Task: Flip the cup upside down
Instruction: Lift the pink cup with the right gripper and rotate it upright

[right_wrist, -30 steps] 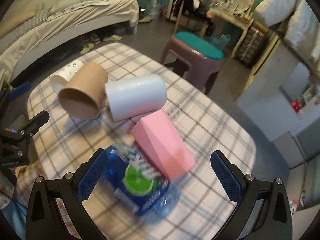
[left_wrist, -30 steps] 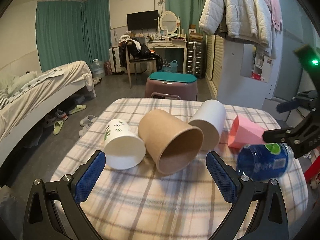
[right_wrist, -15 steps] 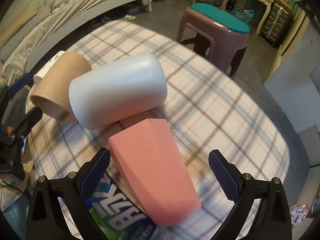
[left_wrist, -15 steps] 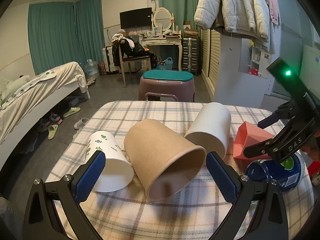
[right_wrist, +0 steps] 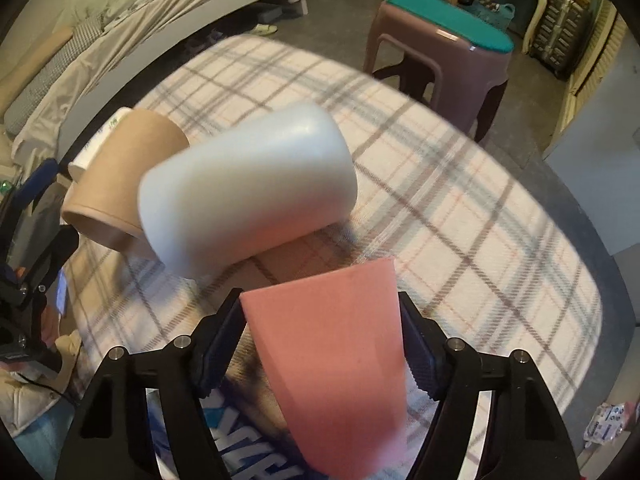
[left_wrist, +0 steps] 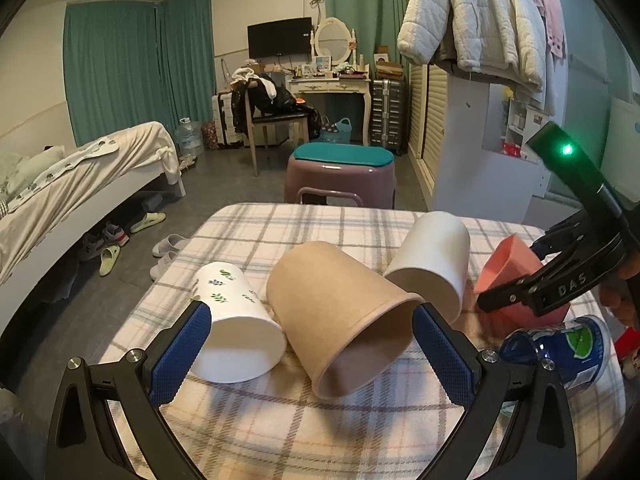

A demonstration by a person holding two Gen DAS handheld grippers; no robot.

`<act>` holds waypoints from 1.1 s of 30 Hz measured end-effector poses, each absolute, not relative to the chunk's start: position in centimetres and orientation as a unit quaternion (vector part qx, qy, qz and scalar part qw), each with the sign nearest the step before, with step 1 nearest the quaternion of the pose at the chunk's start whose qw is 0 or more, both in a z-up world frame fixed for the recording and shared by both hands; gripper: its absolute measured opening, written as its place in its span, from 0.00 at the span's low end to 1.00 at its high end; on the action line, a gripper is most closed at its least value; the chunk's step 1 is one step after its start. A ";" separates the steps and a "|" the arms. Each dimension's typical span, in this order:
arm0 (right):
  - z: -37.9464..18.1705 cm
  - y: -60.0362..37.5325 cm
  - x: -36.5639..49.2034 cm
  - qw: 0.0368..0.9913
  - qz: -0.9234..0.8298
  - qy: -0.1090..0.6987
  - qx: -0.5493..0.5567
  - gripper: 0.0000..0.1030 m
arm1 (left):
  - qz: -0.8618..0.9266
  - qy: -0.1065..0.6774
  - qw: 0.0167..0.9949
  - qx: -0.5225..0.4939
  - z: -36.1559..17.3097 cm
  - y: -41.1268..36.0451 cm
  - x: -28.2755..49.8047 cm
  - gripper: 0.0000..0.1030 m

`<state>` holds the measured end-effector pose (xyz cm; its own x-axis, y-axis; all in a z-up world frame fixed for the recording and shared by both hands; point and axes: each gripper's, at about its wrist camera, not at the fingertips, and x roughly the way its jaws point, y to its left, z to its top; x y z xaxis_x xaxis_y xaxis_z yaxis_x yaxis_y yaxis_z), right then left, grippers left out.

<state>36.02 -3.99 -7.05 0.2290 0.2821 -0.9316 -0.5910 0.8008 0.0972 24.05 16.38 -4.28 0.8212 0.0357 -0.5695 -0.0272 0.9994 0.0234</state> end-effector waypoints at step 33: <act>-4.6 4.3 19.0 0.803 0.202 0.561 0.010 0.63 | 0.015 0.250 0.967 -0.050 -1.9 26.8 13.3 1.00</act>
